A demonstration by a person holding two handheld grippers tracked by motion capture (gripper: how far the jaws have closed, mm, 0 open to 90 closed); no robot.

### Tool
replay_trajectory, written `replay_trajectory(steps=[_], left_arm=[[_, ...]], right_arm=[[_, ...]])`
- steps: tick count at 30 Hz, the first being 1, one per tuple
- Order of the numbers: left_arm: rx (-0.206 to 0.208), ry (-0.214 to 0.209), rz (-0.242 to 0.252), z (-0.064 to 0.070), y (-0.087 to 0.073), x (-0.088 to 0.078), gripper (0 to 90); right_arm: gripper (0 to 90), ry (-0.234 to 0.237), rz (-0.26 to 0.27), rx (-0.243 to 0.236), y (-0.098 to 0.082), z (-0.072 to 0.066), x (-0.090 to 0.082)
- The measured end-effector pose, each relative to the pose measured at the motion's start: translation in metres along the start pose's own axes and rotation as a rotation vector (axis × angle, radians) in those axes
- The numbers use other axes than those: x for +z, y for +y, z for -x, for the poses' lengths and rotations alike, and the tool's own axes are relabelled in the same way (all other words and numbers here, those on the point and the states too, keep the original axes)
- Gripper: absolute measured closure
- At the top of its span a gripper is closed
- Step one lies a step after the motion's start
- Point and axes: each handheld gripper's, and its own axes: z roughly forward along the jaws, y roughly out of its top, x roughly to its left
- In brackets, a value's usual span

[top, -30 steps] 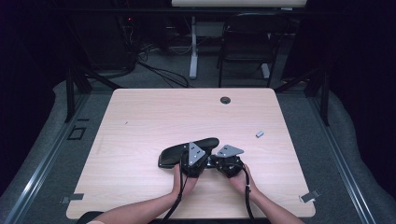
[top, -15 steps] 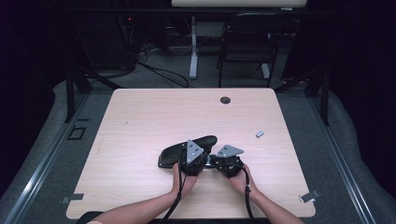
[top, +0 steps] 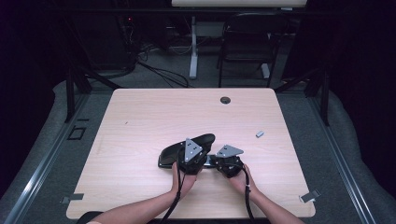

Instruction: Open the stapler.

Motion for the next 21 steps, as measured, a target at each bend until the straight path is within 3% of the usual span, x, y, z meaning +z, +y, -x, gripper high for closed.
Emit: replay_trajectory(steps=[21], left_arm=[[-0.045, -0.003, 0.036, -0.005, 0.012, -0.009, 88.0]], right_arm=[[90.0, -0.005, 0.0, -0.009, 0.0, -0.001, 0.0]])
